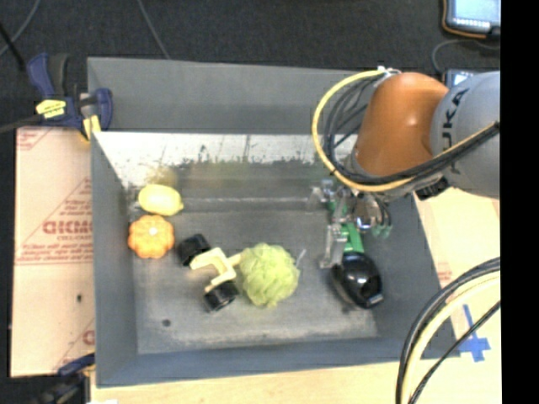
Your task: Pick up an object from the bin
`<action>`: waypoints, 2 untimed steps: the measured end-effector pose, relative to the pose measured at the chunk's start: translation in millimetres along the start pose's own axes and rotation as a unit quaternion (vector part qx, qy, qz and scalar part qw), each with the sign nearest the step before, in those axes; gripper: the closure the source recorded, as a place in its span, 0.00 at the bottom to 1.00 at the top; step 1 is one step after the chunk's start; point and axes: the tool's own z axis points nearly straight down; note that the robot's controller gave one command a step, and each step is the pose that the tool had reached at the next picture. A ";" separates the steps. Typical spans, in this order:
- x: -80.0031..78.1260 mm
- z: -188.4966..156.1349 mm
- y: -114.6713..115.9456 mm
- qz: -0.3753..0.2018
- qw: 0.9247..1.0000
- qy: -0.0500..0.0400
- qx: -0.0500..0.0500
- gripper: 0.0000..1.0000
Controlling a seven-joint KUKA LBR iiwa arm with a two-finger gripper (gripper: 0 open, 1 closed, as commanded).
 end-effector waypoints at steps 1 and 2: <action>0.0 0.0 0.0 0.000 1.000 0.000 0.000 0.00; 6.9 5.1 16.6 0.013 1.000 -0.002 0.001 0.00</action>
Offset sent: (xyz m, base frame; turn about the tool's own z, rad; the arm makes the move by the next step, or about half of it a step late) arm -0.0218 0.0623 -0.0178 0.0480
